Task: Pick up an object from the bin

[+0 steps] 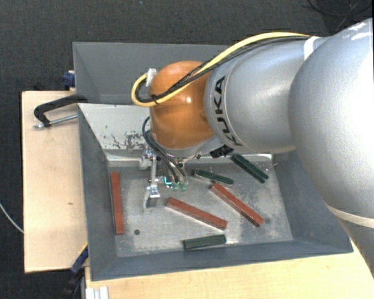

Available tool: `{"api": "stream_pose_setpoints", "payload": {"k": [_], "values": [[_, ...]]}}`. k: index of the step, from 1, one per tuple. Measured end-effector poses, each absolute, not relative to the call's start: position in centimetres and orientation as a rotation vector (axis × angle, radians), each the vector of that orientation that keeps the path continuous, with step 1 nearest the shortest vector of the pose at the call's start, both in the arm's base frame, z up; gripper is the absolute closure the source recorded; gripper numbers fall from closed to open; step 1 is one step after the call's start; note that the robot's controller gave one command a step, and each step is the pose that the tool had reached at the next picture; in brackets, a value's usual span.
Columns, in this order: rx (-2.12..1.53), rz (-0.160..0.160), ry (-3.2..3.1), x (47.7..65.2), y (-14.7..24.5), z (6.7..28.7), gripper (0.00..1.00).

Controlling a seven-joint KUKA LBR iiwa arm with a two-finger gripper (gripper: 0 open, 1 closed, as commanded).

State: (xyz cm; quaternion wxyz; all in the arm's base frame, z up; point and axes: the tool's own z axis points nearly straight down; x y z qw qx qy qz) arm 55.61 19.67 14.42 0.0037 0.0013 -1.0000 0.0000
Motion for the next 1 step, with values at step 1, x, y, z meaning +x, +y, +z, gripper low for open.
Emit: {"api": "stream_pose_setpoints", "payload": {"k": [1], "values": [[0.0,-0.002,-3.142,55.85,19.59,14.87,0.0]]}}
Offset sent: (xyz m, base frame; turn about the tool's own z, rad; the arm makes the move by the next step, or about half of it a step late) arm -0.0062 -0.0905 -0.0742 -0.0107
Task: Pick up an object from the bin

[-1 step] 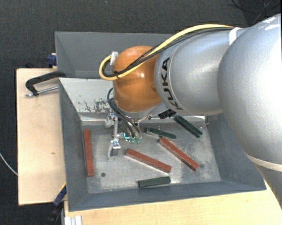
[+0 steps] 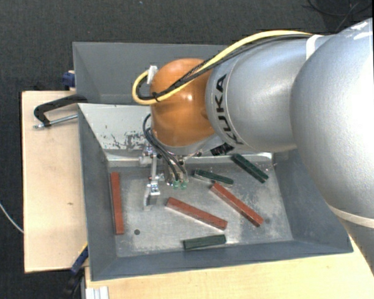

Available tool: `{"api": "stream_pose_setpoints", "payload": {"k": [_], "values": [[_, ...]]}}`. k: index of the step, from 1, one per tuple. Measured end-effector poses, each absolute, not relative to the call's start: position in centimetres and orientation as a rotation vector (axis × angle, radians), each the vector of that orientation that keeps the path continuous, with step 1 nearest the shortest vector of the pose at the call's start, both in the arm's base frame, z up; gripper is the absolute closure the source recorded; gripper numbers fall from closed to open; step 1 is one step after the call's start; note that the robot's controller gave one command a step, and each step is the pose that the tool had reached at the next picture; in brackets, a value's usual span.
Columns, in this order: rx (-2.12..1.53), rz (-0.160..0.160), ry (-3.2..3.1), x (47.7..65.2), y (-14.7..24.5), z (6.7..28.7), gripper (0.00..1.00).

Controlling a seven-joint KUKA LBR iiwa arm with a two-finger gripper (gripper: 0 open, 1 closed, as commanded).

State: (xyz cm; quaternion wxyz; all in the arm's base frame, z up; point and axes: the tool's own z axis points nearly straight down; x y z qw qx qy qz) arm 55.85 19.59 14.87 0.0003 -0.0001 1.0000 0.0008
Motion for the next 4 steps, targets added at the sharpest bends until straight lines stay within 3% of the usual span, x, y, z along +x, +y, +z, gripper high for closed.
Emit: {"api": "stream_pose_setpoints", "payload": {"k": [1,2,3,4], "values": [[-0.025,0.003,3.137,55.2,12.4,8.5,0.0],[-0.021,0.005,3.133,55.3,11.7,8.0,0.0],[0.018,0.0,3.144,51.7,8.6,10.2,0.0],[0.166,0.004,3.134,51.4,8.6,7.2,0.0]]}}
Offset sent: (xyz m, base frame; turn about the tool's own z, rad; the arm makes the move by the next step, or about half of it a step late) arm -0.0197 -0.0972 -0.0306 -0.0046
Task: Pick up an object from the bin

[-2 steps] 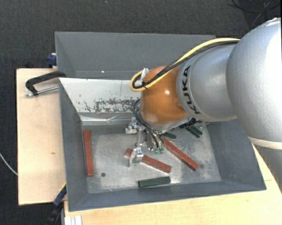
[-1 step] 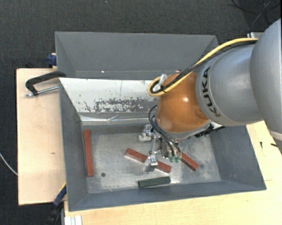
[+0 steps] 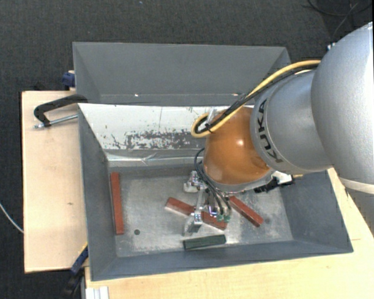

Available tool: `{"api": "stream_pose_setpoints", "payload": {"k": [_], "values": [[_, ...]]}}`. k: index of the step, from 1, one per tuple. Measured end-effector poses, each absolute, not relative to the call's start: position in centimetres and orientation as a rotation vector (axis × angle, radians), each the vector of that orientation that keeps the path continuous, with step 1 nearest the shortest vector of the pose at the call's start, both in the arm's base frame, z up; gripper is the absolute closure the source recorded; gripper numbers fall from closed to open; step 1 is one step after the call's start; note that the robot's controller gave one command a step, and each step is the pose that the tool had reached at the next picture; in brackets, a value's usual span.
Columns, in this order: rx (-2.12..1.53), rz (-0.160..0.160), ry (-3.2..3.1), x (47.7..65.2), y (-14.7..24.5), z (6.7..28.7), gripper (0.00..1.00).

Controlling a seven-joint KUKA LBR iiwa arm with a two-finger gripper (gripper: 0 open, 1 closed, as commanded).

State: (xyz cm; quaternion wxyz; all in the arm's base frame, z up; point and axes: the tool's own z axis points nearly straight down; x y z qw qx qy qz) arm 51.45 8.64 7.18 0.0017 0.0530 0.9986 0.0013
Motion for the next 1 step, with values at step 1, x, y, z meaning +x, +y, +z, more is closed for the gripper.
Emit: {"api": "stream_pose_setpoints", "payload": {"k": [1], "values": [[0.102,-0.001,3.142,51.37,10.28,7.68,1.0]]}}
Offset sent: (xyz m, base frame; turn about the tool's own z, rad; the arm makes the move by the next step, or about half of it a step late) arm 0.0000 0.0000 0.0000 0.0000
